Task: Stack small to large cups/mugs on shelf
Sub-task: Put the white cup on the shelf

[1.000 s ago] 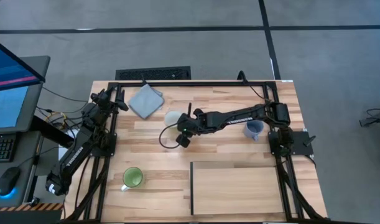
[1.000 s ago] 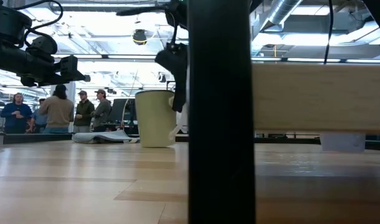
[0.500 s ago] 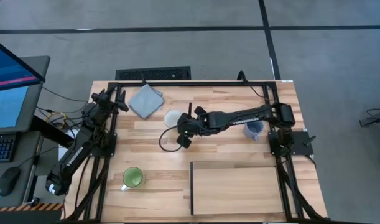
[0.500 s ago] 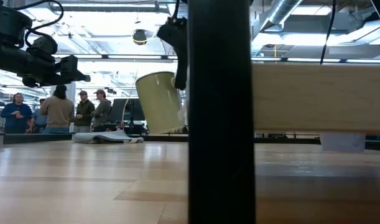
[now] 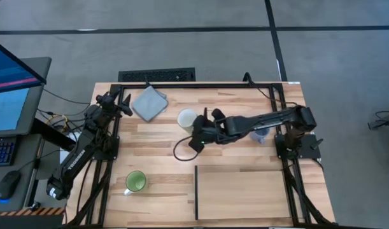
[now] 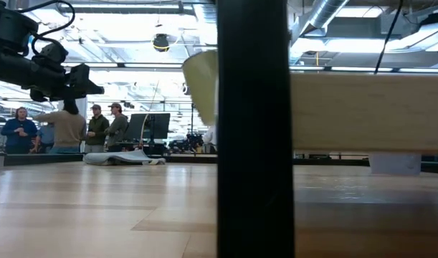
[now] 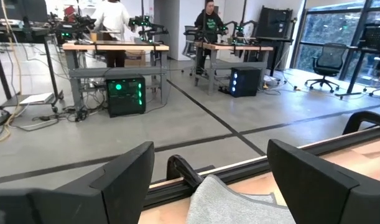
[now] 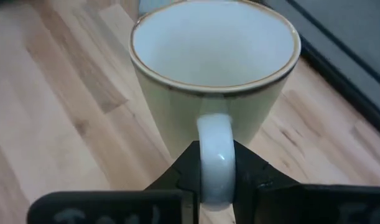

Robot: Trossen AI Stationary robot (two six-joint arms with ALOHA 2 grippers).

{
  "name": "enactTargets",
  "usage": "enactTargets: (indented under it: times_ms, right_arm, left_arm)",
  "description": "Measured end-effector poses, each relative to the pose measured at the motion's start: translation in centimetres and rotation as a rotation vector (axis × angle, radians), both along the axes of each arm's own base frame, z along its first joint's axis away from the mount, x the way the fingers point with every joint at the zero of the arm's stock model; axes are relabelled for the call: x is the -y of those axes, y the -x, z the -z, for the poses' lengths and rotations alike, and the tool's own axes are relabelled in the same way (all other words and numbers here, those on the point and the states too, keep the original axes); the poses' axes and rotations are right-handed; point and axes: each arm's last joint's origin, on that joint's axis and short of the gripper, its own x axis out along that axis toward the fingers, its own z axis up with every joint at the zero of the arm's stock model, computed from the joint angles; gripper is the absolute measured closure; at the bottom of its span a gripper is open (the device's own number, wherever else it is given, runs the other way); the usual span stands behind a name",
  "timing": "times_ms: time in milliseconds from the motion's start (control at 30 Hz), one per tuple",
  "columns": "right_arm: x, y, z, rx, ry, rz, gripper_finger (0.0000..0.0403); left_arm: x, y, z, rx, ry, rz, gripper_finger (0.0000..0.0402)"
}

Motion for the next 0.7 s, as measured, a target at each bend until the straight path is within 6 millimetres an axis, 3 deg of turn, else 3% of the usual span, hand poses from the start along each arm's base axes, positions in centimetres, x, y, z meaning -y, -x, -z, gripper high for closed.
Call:
enactTargets:
  times_ms: [233, 700]
  right_arm:
    - [-2.8, 2.6, -1.8, 0.060, -0.014, 0.075, 0.0336]
    - [-8.8, 6.3, -1.4, 0.127, -0.110, 0.234, 0.0336]
  left_arm:
    - [-0.1, -0.1, 0.2, -0.013, 0.026, 0.023, 0.0097]
    - [-0.2, -0.2, 0.4, -0.019, 0.040, 0.027, 0.0097]
